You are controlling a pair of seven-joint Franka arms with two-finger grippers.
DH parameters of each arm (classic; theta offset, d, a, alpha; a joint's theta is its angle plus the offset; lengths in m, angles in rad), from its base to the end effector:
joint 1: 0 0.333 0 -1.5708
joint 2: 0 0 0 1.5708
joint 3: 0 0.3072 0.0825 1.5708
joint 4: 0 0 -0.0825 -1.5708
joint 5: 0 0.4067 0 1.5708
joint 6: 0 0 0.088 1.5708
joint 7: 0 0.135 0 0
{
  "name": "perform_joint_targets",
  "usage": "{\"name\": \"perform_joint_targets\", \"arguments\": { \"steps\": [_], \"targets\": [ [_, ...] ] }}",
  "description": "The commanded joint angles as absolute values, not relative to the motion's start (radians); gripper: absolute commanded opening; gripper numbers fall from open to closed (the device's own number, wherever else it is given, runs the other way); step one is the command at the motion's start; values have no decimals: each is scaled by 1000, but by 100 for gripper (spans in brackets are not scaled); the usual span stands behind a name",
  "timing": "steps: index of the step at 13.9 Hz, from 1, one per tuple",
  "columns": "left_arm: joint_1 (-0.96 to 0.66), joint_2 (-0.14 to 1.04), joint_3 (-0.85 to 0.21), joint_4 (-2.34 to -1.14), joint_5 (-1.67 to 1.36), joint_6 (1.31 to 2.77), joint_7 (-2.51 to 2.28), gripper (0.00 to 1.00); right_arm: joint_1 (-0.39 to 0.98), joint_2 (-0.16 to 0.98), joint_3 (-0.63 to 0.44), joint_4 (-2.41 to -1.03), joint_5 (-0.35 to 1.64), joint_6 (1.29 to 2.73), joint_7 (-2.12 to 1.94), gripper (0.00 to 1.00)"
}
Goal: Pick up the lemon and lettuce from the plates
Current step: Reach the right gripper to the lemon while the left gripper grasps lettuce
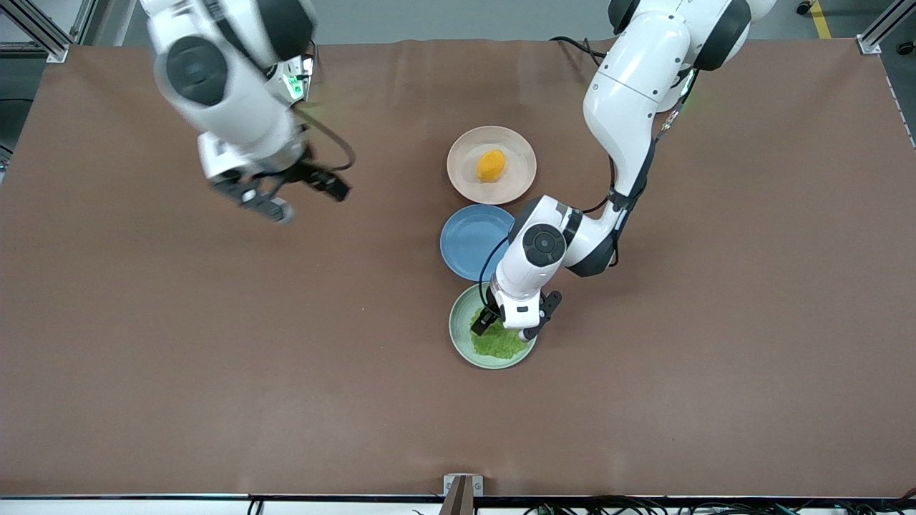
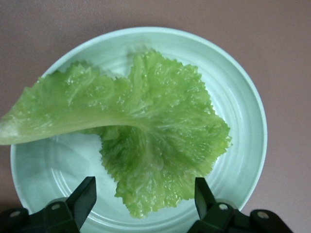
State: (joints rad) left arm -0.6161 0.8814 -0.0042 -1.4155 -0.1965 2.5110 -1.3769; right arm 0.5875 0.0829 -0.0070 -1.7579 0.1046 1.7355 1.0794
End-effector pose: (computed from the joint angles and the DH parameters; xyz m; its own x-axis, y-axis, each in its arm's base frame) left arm 0.6204 -0.4445 0.1433 0.6238 0.7741 -0.1078 0.7737 -0.5921 0.2253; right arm 0.4908 0.3368 0.4605 0.8571 -0.4962 -0.1382 -0.4949 -0.8677 0.0462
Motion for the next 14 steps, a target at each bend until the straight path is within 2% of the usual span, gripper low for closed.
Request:
{"name": "perform_joint_targets", "arguments": {
  "steps": [1, 3, 4, 8, 14],
  "targets": [
    [-615, 879, 3, -1411, -196, 2503, -1356, 90, 737, 58, -23, -1860, 120, 1871, 1266, 100],
    [-615, 879, 3, -1416, -186, 2503, -1356, 89, 834, 70, -23, -1908, 120, 1997, 1400, 100],
    [-615, 879, 3, -1417, -186, 2503, -1356, 86, 882, 99, -23, -1916, 118, 2049, 1464, 100],
    [-615, 877, 3, -1424, -186, 2503, -1356, 53, 1023, 230, -25, -1913, 110, 2176, 1555, 100],
    [-614, 871, 2, -1424, -186, 2503, -1356, 20, 1098, 448, -26, -1890, 78, 2394, 1707, 100]
  ]
}}
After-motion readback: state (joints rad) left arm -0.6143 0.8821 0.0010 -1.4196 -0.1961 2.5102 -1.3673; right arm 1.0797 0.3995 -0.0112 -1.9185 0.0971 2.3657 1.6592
